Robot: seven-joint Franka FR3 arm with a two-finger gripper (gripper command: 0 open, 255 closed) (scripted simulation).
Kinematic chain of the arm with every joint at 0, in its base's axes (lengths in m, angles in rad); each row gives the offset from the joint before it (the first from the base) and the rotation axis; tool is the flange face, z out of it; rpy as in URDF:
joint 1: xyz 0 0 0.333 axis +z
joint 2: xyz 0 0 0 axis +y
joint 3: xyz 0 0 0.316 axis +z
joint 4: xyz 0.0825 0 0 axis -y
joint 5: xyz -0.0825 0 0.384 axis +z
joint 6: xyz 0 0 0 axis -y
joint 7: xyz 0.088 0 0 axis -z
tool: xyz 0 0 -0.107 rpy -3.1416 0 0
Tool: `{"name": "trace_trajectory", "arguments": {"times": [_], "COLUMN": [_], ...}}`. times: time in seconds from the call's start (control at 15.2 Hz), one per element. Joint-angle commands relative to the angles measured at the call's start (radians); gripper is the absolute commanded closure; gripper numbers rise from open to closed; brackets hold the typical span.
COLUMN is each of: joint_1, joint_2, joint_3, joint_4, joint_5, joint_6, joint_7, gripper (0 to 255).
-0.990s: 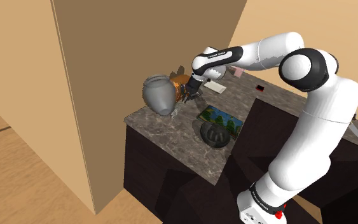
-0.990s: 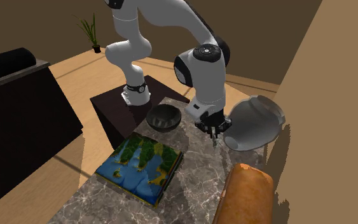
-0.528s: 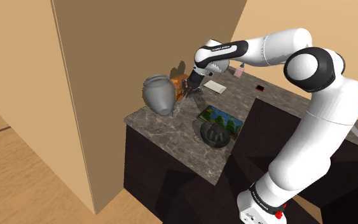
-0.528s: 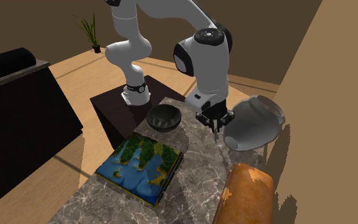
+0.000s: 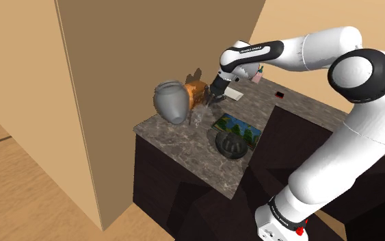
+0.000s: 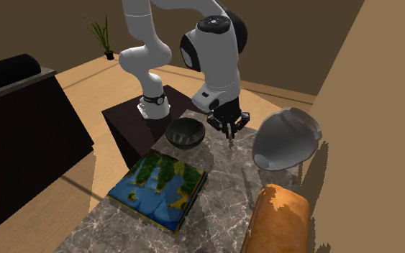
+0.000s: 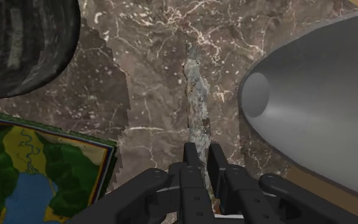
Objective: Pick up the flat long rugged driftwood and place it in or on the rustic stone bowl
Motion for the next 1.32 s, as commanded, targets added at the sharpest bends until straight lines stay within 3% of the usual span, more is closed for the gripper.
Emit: {"name": "trace_trajectory", "arguments": {"times": [0.0, 0.53, 1.06, 1.25], "joint_1": [-0.009, -0.05, -0.114, -0.111], "joint_2": [-0.075, -0.367, -0.669, -0.65], "joint_3": [-0.006, -0.057, -0.128, -0.129], "joint_4": [-0.086, -0.378, -0.604, -0.632], "joint_5": [0.009, 0.018, -0.035, -0.028], "joint_6": [0.007, -0.013, -0.11, -0.064], "joint_7": [-0.023, -0.117, -0.197, -0.208], "gripper": [255, 255, 255, 255]}}
